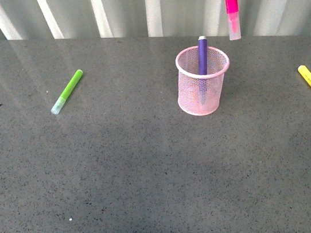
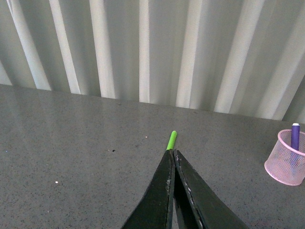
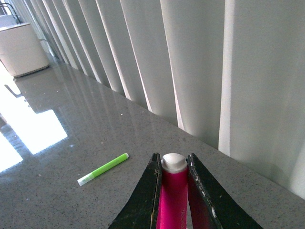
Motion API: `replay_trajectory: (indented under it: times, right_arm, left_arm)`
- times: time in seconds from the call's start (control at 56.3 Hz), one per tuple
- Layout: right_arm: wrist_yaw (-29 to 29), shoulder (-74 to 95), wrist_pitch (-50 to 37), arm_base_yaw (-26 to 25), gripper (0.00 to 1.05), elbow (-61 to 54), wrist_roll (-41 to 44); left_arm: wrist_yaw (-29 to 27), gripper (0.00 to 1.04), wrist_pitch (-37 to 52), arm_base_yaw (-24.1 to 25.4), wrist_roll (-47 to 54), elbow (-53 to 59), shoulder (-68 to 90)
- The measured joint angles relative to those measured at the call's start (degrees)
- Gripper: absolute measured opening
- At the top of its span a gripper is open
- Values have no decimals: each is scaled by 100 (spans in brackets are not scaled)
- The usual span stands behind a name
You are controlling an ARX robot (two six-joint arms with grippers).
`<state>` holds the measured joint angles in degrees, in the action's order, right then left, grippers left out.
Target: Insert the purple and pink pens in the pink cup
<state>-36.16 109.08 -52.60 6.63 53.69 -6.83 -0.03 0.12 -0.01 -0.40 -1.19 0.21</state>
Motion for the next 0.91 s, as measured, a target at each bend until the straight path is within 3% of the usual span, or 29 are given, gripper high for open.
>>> replay_trajectory:
  times: [0.906]
  right_arm:
    - [42,1587,-63,367,11,951,-116]
  left_arm:
    - [0,4,0,0,0,0,0]
